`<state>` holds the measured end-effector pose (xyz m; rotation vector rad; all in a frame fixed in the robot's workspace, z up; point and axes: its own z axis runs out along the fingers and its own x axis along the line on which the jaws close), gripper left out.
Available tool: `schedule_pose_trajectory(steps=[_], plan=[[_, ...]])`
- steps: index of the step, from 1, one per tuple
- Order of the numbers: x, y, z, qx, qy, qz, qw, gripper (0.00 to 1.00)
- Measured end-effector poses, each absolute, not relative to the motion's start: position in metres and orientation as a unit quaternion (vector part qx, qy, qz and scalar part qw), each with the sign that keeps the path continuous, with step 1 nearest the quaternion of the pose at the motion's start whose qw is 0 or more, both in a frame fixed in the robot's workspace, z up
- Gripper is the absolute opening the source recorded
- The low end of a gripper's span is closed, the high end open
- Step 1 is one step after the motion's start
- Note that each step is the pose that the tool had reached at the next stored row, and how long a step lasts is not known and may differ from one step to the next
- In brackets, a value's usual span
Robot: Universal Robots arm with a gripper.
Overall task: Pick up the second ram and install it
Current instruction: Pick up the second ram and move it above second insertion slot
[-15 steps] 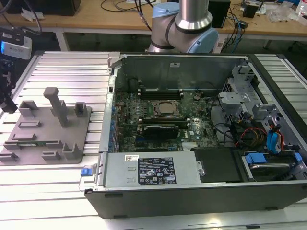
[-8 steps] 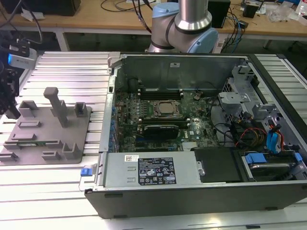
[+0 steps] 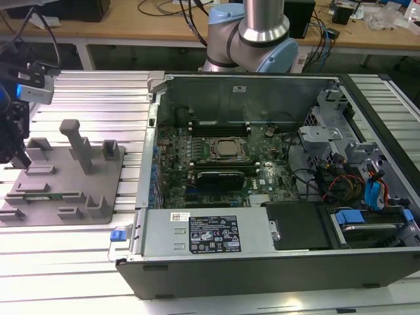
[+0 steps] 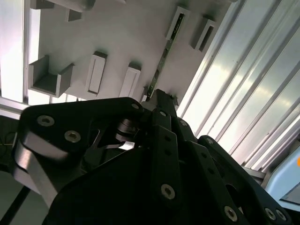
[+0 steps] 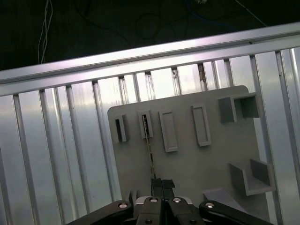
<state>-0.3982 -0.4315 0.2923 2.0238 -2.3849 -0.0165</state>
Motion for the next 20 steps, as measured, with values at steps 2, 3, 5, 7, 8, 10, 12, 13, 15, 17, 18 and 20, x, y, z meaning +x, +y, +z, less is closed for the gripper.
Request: schedule_pose_trajectory(steps=[2, 3, 5, 7, 8, 10, 12, 13, 15, 17, 18, 20], plan=[[-0.398, -0.431, 0.290, 0.647, -0.762, -0.006, 0.007, 0.08], [-0.398, -0.431, 0.288, 0.648, -0.762, -0.006, 0.007, 0.08], [-0.398, -0.431, 0.286, 0.648, -0.761, -0.006, 0.008, 0.08], [-0.398, -0.431, 0.283, 0.649, -0.761, -0.007, 0.009, 0.08], [-0.398, -0.431, 0.282, 0.649, -0.761, -0.007, 0.009, 0.08], [-0.398, -0.431, 0.277, 0.651, -0.759, -0.009, 0.011, 0.08], [-0.398, -0.431, 0.274, 0.653, -0.757, -0.011, 0.013, 0.08], [-0.398, -0.431, 0.272, 0.658, -0.753, -0.013, 0.015, 0.08], [-0.398, -0.431, 0.269, 0.664, -0.747, -0.014, 0.018, 0.08], [-0.398, -0.431, 0.265, 0.672, -0.740, -0.018, 0.022, 0.08], [-0.398, -0.431, 0.263, 0.673, -0.739, -0.019, 0.024, 0.08], [-0.398, -0.431, 0.258, 0.678, -0.734, -0.022, 0.027, 0.08]])
